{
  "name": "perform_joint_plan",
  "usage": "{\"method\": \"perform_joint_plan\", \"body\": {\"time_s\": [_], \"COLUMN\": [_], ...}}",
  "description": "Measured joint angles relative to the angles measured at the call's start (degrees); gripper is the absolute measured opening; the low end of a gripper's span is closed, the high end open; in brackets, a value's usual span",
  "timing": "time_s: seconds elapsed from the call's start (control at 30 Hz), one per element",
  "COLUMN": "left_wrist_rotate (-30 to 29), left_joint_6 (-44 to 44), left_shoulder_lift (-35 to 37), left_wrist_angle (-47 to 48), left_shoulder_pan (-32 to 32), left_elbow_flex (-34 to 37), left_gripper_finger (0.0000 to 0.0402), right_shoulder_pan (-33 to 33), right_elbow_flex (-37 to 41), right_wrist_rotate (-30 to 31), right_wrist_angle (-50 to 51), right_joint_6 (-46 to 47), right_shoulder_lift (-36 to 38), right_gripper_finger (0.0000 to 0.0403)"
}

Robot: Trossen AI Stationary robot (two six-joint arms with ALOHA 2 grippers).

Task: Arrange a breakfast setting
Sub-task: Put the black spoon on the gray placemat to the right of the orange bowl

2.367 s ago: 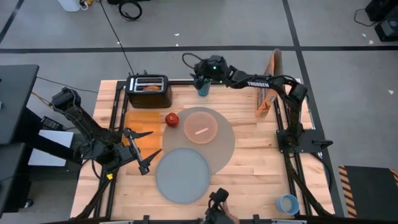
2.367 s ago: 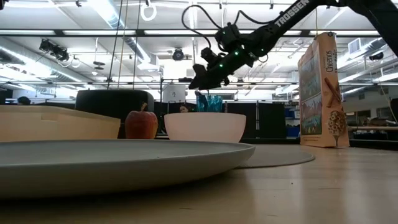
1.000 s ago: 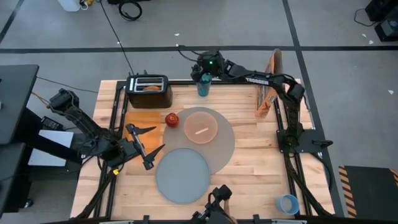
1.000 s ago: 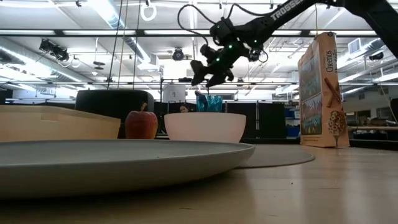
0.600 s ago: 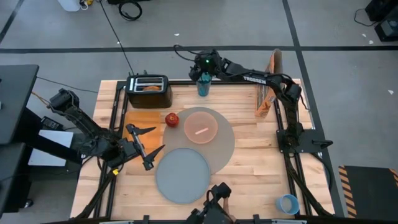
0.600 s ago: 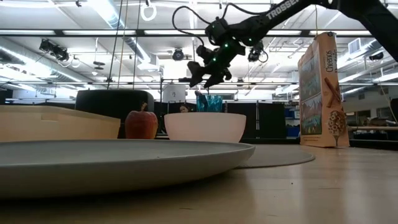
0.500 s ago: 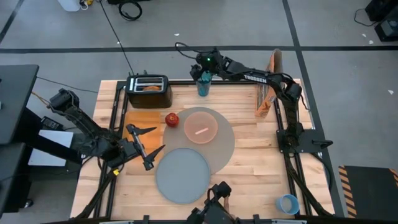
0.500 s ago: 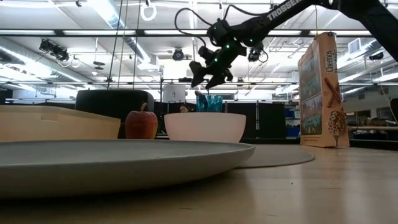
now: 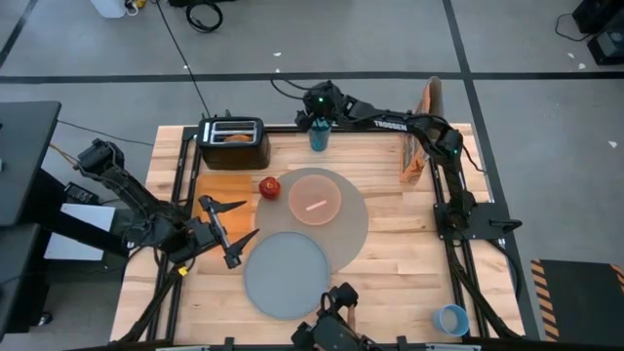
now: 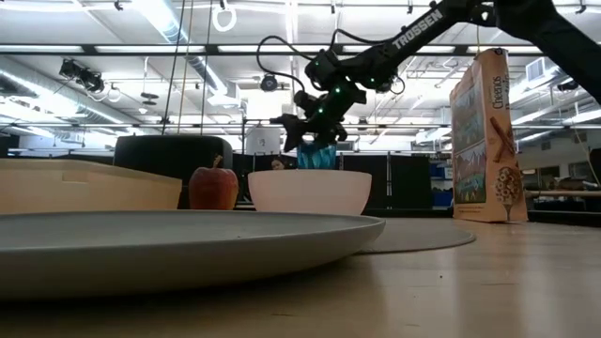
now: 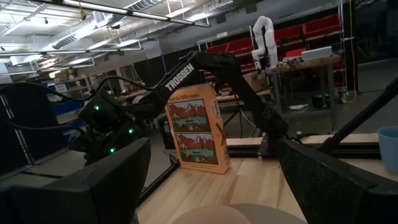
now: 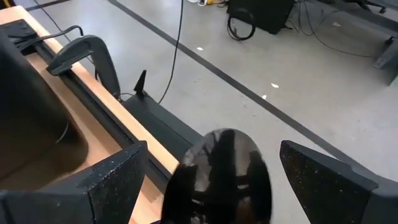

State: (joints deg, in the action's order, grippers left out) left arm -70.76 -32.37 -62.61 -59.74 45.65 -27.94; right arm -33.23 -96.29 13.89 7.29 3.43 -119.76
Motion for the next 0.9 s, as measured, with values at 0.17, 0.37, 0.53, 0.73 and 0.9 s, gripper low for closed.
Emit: {"method": "perform_joint_plan", "body": {"time_s": [0.17,0.37,0.53,0.73,0.9], "left_wrist_rotate": [0.0,0.0,0.1,0.2,0.2], "left_joint_6": [0.0,0.2,0.2,0.3,0.3], "left_shoulder_lift": [0.0,0.0,0.0,0.0,0.0], "left_wrist_angle": [0.3,0.6,0.6,0.6,0.6], "left_shoulder_pan": [-0.1,-0.1,-0.1,-0.1,-0.1], "left_elbow_flex": [0.0,0.0,0.0,0.0,0.0], "left_gripper_finger": [0.0359,0.0359,0.0359,0.0359,0.0359], "right_shoulder_pan": [0.0,1.1,1.8,1.8,2.1], "right_elbow_flex": [0.0,0.0,0.0,0.0,0.0], "right_wrist_rotate": [0.7,3.8,6.0,6.2,6.2], "right_wrist_angle": [0.3,0.6,0.6,0.5,0.5], "right_joint_6": [2.0,3.2,6.3,7.6,7.6], "right_shoulder_lift": [0.4,0.4,0.4,0.4,0.4], "right_gripper_finger": [0.0359,0.0327,0.0294,0.0244,0.0206]}}
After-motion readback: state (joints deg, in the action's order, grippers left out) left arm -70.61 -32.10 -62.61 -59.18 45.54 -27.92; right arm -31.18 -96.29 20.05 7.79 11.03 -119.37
